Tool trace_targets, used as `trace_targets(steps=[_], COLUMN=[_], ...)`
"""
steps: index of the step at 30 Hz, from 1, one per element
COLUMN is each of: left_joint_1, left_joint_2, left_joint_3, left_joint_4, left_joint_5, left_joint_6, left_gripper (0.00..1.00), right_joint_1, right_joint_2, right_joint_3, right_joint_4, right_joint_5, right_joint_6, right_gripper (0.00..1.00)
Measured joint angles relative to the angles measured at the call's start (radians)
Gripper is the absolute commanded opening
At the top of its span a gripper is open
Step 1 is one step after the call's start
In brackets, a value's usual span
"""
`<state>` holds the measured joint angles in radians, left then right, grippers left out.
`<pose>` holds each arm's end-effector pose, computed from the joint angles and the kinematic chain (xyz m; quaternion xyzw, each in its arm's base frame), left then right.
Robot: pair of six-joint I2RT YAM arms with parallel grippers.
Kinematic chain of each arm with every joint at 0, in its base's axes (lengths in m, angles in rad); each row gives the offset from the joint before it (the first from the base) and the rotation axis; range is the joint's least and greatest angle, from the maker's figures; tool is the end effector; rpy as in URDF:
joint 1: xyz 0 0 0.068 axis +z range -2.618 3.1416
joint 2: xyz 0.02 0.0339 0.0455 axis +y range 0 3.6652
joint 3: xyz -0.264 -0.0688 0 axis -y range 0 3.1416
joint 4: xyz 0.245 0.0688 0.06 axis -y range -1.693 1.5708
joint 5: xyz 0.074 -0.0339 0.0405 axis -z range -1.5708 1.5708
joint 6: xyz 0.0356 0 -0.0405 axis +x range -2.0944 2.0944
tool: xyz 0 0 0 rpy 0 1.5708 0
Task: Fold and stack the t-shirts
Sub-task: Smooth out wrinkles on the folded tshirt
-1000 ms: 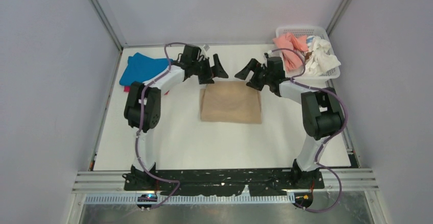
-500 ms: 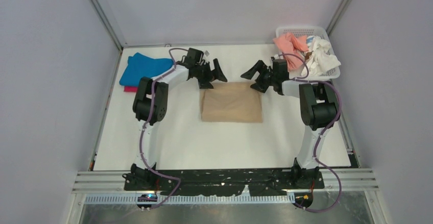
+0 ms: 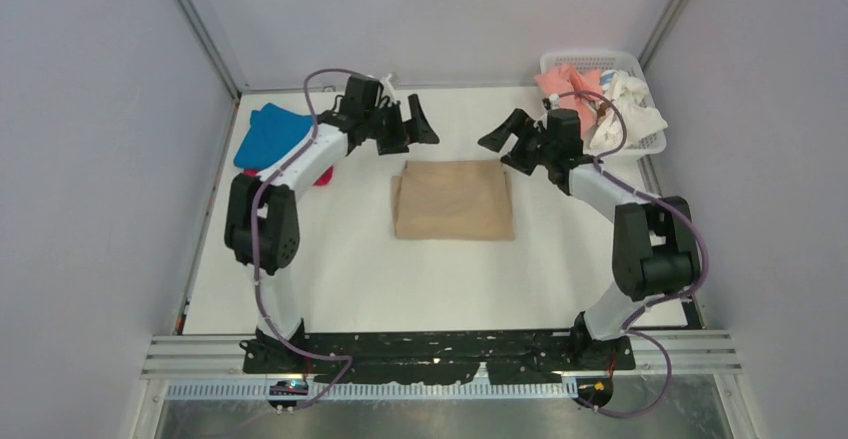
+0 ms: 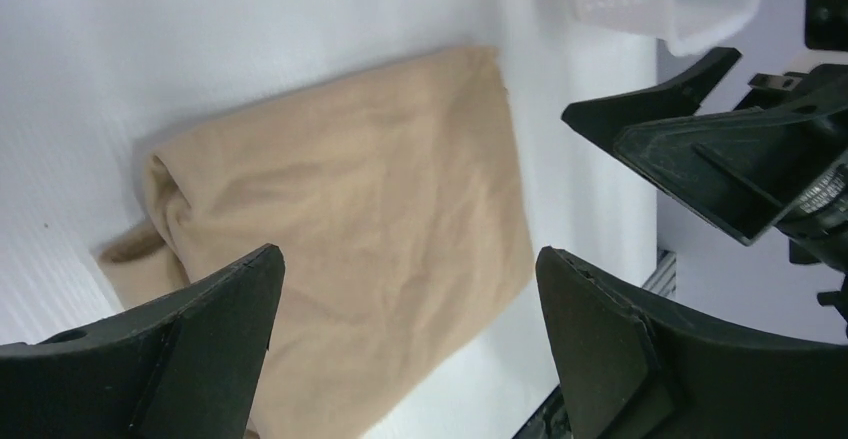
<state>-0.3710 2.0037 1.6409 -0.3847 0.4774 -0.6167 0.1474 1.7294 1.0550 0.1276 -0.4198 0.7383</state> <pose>0.4214 -0.1815 0.2505 -0.0152 0.8954 -0.3751 0.2396 0.3752 0.0704 0.2127 0.1506 0.8454 0.3695 0.3551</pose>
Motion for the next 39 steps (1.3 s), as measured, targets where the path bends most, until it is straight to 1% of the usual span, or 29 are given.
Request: trace_targets(steps=[3, 6, 9, 12, 15, 20, 23, 25, 27, 28, 30, 34, 36, 39], left_joint_1=[-0.019, -0.055, -0.089, -0.109, -0.113, -0.111, -0.111, -0.114, -0.119, -0.125, -0.142, -0.169, -0.160, -0.103], left_joint_2=[-0.149, -0.249, -0.259, -0.227, -0.193, -0.216, -0.237, -0.255, -0.295, -0.329, -0.401, -0.583, -0.621, -0.574], left_joint_3=[-0.113, -0.261, -0.408, -0.541, -0.599, -0.655, -0.678, -0.682, -0.682, -0.681, -0.677, -0.655, -0.628, -0.557], left_joint_4=[0.059, 0.140, 0.210, 0.225, 0.252, 0.332, 0.356, 0.344, 0.294, 0.251, 0.167, 0.042, 0.008, -0.036], left_joint_5=[0.009, 0.042, 0.062, 0.066, 0.077, 0.083, 0.066, 0.047, -0.010, -0.067, -0.200, -0.485, -0.561, -0.566], left_joint_6=[-0.003, -0.024, -0.050, -0.069, -0.085, -0.091, -0.090, -0.088, -0.080, -0.072, -0.053, -0.029, -0.027, -0.019], left_gripper=[0.99, 0.99, 0.99, 0.99, 0.99, 0.99, 0.99, 0.99, 0.99, 0.99, 0.99, 0.99, 0.99, 0.99], right_joint_1=[0.027, 0.061, 0.090, 0.096, 0.087, 0.064, 0.041, 0.029, 0.023, 0.021, 0.020, 0.021, 0.020, 0.018], right_joint_2=[-0.128, -0.179, -0.184, -0.185, -0.196, -0.226, -0.262, -0.300, -0.356, -0.394, -0.481, -0.713, -0.811, -0.905], right_joint_3=[-0.080, -0.172, -0.287, -0.385, -0.443, -0.490, -0.507, -0.510, -0.510, -0.510, -0.509, -0.509, -0.510, -0.538], right_joint_4=[0.021, 0.060, 0.066, 0.060, 0.092, 0.136, 0.116, 0.075, 0.018, -0.014, -0.064, -0.137, -0.161, -0.171], right_joint_5=[-0.009, -0.027, -0.037, -0.032, -0.030, -0.027, -0.015, 0.001, 0.023, 0.038, 0.069, 0.208, 0.304, 0.415], right_joint_6=[-0.001, 0.007, 0.019, 0.020, 0.025, 0.024, 0.011, -0.011, -0.043, -0.060, -0.094, -0.146, -0.149, -0.141], right_gripper=[0.95, 0.95, 0.95, 0.95, 0.95, 0.95, 0.95, 0.95, 0.95, 0.95, 0.95, 0.95, 0.95, 0.95])
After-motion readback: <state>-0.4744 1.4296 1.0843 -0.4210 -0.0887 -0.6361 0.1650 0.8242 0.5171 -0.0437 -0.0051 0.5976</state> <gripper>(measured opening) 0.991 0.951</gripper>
